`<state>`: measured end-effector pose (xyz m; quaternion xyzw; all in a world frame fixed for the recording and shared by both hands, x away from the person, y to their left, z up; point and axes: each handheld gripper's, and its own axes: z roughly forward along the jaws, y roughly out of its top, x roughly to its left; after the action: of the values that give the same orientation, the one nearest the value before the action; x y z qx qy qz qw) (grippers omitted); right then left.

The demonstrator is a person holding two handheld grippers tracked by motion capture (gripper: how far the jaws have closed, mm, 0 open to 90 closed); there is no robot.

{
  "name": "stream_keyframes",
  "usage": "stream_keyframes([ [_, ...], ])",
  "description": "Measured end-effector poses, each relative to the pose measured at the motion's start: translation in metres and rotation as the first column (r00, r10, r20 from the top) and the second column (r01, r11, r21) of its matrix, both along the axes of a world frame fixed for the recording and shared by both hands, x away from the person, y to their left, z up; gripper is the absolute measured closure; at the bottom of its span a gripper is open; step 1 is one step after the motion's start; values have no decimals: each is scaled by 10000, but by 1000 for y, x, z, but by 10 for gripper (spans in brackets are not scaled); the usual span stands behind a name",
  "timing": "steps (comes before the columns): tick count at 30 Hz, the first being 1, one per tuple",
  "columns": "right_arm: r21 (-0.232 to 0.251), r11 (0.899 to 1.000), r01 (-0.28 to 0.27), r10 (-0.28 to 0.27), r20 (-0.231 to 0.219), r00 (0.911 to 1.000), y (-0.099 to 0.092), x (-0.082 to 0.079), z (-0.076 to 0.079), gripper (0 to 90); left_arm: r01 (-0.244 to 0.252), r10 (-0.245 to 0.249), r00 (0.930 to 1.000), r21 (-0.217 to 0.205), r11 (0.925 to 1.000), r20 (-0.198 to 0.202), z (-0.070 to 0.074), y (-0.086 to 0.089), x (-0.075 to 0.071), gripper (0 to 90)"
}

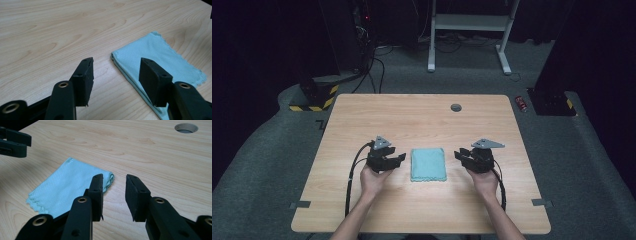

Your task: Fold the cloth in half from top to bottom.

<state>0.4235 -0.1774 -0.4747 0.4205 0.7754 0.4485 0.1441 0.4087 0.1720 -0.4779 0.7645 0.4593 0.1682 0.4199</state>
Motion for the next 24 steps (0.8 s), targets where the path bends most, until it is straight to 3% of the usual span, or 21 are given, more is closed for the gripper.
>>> stream_keyframes([
  [10, 179, 9997, 162, -163, 76, 9998, -13, -14, -1, 669, -228, 230, 9997, -390, 9990, 42, -3, 16, -14, 446],
  [24, 408, 9990, 157, -166, 211, 9996, -24, -30, -1, 669, -370, 374, 9993, -467, 9982, 87, -6, 29, -35, 436],
])
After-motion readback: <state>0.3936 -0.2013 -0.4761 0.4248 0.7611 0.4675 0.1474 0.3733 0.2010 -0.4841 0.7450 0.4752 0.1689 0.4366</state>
